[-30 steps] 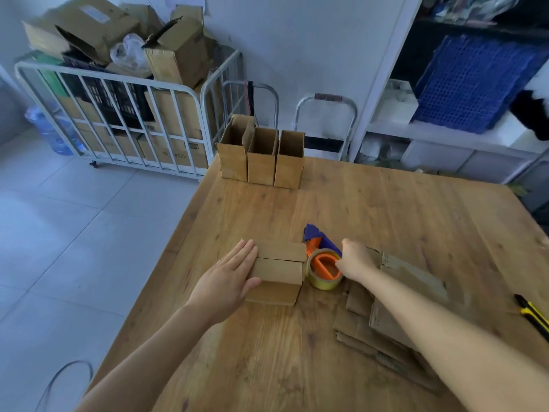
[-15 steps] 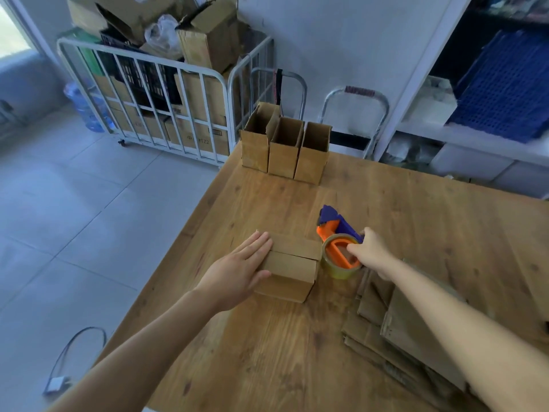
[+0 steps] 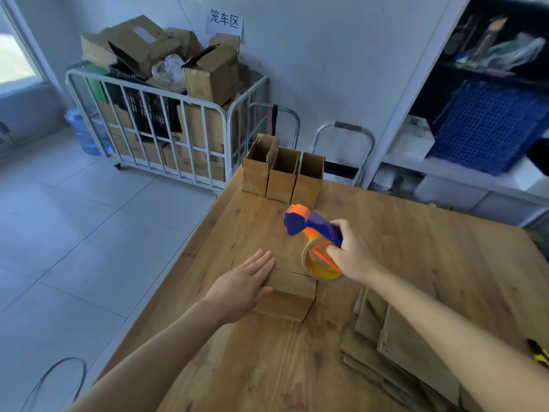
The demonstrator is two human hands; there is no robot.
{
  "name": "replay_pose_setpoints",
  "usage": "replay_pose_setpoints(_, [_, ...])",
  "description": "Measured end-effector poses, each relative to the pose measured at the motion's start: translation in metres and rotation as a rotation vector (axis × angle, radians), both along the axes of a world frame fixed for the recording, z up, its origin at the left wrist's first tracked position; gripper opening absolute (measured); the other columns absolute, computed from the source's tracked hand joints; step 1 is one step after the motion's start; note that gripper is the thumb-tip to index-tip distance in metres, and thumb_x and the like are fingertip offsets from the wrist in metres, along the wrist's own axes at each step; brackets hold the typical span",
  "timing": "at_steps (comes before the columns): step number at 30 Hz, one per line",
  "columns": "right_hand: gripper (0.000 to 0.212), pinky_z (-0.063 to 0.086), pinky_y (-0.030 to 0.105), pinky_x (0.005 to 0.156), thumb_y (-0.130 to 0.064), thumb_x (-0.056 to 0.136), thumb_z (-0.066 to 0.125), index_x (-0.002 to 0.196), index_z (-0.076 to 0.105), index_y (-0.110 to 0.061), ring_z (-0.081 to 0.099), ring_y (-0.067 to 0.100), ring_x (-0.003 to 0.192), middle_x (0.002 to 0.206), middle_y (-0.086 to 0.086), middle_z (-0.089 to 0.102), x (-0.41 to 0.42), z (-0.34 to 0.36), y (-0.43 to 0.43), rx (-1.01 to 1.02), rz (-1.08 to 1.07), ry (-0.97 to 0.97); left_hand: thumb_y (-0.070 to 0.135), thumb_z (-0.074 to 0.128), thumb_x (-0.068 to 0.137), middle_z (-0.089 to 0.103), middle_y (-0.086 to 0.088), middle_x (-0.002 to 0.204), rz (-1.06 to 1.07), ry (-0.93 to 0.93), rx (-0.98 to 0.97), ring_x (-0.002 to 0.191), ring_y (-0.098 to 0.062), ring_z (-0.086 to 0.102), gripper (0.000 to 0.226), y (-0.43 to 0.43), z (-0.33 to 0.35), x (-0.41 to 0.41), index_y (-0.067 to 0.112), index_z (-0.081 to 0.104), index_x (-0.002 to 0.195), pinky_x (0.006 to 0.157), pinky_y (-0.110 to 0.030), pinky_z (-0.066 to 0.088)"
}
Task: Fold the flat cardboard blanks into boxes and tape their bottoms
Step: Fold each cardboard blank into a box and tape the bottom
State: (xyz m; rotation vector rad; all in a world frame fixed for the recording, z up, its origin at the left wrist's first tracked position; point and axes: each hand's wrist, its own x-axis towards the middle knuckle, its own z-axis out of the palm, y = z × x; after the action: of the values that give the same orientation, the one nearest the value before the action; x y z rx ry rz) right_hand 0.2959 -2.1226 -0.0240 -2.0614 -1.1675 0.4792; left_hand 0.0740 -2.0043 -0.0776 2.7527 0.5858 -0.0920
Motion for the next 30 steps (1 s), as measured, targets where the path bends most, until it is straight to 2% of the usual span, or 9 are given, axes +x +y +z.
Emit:
replay_pose_setpoints(6, [0.046, 0.043, 0.019, 0.074, -0.005, 0.085, 0.065, 0.125, 0.042, -0.011, 0.050, 0.012, 0.090, 0.107, -0.001, 0.048, -0.005, -0.011, -0.013, 0.050, 0.085, -0.185, 0.045, 0.030, 0.102, 0.005, 0.013, 0.160, 0.022, -0.056, -0.171, 0.145, -0.002, -0.003, 0.058, 0.003, 0.005, 0.001, 0.024, 0.014, 0.154, 0.118, -0.025, 0.015])
replay_pose_setpoints(10, [0.051, 0.040, 0.013, 0.073, -0.005, 0.085, 0.066, 0.129, 0.040, -0.008, 0.049, 0.011, 0.094, 0.112, 0.000, 0.047, -0.006, -0.015, -0.017, 0.047, 0.073, -0.215, 0.029, 0.036, 0.103, 0.032, 0.006, 0.154, 0.111, -0.198, -0.257, 0.144, -0.008, 0.022, 0.043, 0.009, 0.017, 0.005, 0.019, 0.041, 0.144, 0.114, -0.025, 0.018])
replay_pose_setpoints(12, [0.050, 0.038, 0.012, 0.071, -0.004, 0.085, 0.065, 0.128, 0.041, -0.008, 0.049, 0.010, 0.091, 0.110, 0.000, 0.048, -0.007, -0.015, -0.017, 0.051, 0.058, -0.212, 0.021, 0.042, 0.101, 0.046, 0.004, 0.145, 0.275, -0.395, -0.266, 0.135, -0.010, 0.038, 0.036, 0.008, 0.024, 0.011, 0.016, 0.053, 0.136, 0.108, -0.021, 0.027])
replay_pose_setpoints(14, [0.048, 0.037, 0.013, 0.069, -0.004, 0.085, 0.065, 0.127, 0.042, -0.009, 0.050, 0.012, 0.090, 0.108, 0.000, 0.048, -0.007, -0.014, -0.017, 0.050, 0.066, -0.240, 0.022, 0.046, 0.100, 0.059, 0.005, 0.129, 0.512, -0.591, -0.507, 0.117, -0.008, 0.053, 0.033, 0.005, 0.037, 0.021, 0.015, 0.059, 0.129, 0.097, -0.020, 0.039])
replay_pose_setpoints(16, [0.047, 0.036, 0.012, 0.069, -0.005, 0.086, 0.064, 0.127, 0.042, -0.007, 0.049, 0.010, 0.088, 0.107, 0.000, 0.047, -0.008, -0.013, -0.017, 0.041, 0.083, -0.267, 0.029, 0.049, 0.099, 0.067, 0.000, 0.112, 0.687, -0.656, -0.987, 0.102, -0.012, 0.064, 0.032, 0.007, 0.049, 0.032, 0.010, 0.061, 0.123, 0.088, -0.026, 0.051])
replay_pose_setpoints(18, [0.047, 0.035, 0.011, 0.069, -0.013, 0.084, 0.062, 0.127, 0.042, -0.007, 0.047, 0.009, 0.087, 0.107, -0.001, 0.047, -0.009, -0.012, -0.016, 0.034, 0.103, -0.285, 0.033, 0.050, 0.098, 0.070, -0.010, 0.105, 0.756, -0.597, -1.403, 0.097, -0.020, 0.068, 0.036, 0.011, 0.057, 0.042, 0.004, 0.061, 0.116, 0.086, -0.032, 0.056])
replay_pose_setpoints(21, [0.055, 0.036, 0.011, 0.071, -0.027, 0.078, 0.053, 0.129, 0.041, -0.010, 0.048, 0.008, 0.091, 0.112, -0.001, 0.047, -0.009, -0.012, -0.016, 0.010, 0.128, -0.299, 0.033, 0.056, 0.095, 0.070, -0.016, 0.104, 0.739, -0.489, -1.665, 0.094, -0.023, 0.067, 0.038, 0.012, 0.062, 0.049, 0.001, 0.059, 0.116, 0.076, -0.031, 0.055])
replay_pose_setpoints(24, [0.056, 0.038, 0.013, 0.073, -0.029, 0.078, 0.053, 0.130, 0.040, -0.013, 0.048, 0.007, 0.092, 0.113, 0.000, 0.049, -0.007, -0.015, -0.017, 0.008, 0.129, -0.307, 0.029, 0.062, 0.091, 0.070, -0.015, 0.096, 0.728, -0.451, -1.719, 0.084, -0.020, 0.067, 0.037, 0.011, 0.068, 0.052, 0.003, 0.060, 0.116, 0.067, -0.028, 0.054])
replay_pose_setpoints(30, [0.056, 0.036, 0.013, 0.073, -0.029, 0.078, 0.053, 0.130, 0.041, -0.011, 0.048, 0.010, 0.092, 0.111, -0.001, 0.048, -0.008, -0.014, -0.018, 0.035, 0.120, -0.319, 0.033, 0.059, 0.093, 0.071, -0.017, 0.103, 0.690, -0.409, -1.626, 0.092, -0.022, 0.067, 0.037, 0.019, 0.067, 0.053, 0.004, 0.061, 0.116, 0.074, -0.030, 0.054])
